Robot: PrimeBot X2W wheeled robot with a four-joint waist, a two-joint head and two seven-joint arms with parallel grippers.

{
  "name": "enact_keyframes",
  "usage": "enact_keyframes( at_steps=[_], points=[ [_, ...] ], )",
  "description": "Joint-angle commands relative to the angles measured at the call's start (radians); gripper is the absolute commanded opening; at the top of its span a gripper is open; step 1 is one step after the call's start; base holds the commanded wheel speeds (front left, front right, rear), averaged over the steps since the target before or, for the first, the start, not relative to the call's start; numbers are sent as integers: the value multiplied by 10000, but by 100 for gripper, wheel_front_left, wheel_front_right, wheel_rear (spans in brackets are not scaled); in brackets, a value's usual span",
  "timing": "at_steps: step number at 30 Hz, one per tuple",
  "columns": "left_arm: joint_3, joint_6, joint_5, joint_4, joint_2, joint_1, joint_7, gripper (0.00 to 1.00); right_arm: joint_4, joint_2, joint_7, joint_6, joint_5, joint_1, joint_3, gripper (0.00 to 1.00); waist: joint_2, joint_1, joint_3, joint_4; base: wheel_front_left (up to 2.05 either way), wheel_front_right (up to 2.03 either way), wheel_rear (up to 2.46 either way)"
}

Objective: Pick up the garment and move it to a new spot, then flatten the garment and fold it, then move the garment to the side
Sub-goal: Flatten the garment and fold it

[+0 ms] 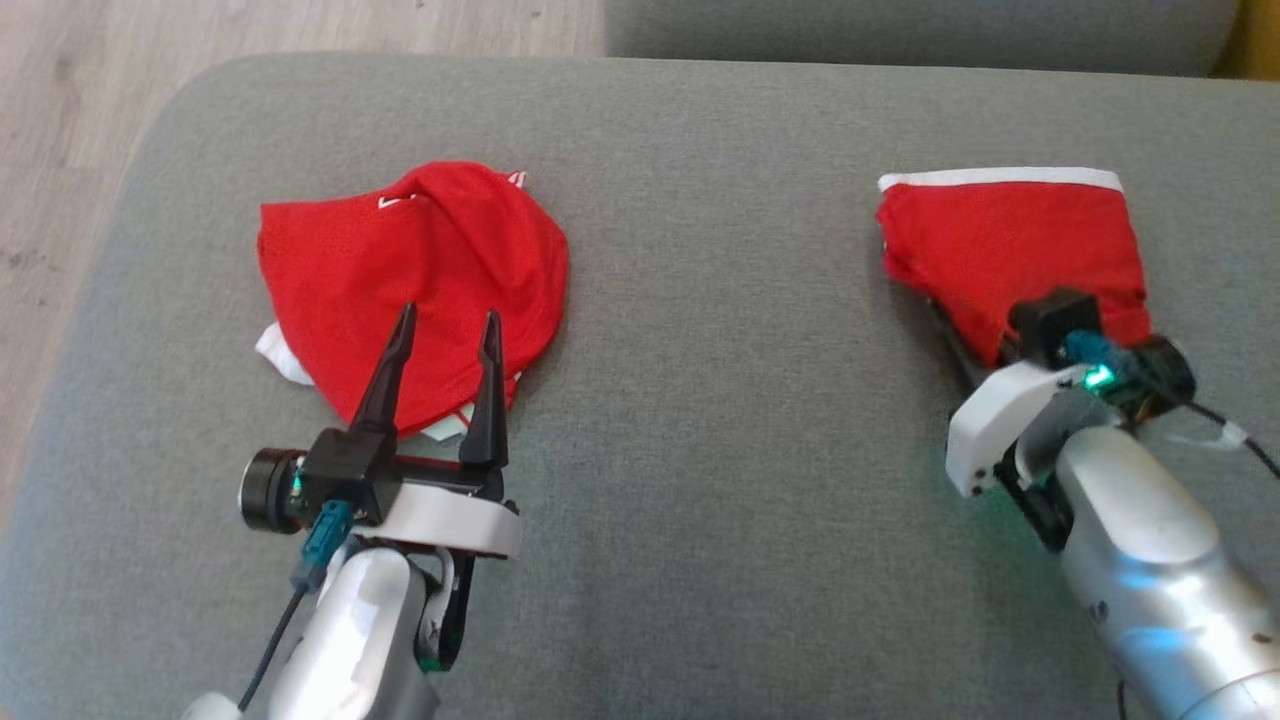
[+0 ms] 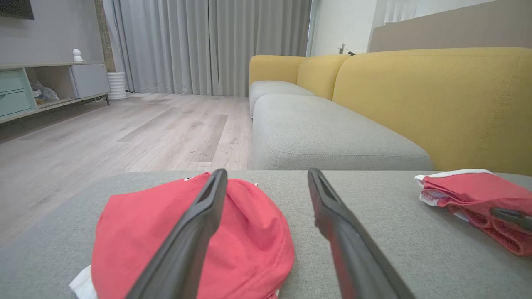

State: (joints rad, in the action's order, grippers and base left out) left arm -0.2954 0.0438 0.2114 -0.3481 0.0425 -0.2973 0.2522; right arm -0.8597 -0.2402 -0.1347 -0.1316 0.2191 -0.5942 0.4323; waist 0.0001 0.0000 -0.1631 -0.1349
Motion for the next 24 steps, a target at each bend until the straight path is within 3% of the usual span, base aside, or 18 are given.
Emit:
enact_keyframes(
  at_steps=[1,2,5,13,19,24],
  points=[
    [252,27,6,321,78,-166,95,100,165,-36,-96,9,43,26,199,92,-1,0,34,73,0,0,0],
    [267,26,-2,327,78,-167,95,100,136,-9,-218,9,123,32,220,100,-1,0,49,124,0,0,0],
    [326,17,-40,345,82,-164,95,100,150,-33,-666,9,243,-42,-9,100,-1,0,105,329,0,0,0],
    [523,-7,-157,540,83,-60,95,100,1717,-39,-1259,9,415,612,-2677,100,-1,0,402,1039,0,0,0],
    [602,66,-306,618,82,122,95,100,4234,1058,-1267,9,-603,2559,-4669,100,-1,0,476,1425,0,0,0],
    [702,60,-327,723,80,288,95,100,5255,1718,-1269,9,-1114,3620,-5287,100,-1,0,365,1547,0,0,0]
  ],
)
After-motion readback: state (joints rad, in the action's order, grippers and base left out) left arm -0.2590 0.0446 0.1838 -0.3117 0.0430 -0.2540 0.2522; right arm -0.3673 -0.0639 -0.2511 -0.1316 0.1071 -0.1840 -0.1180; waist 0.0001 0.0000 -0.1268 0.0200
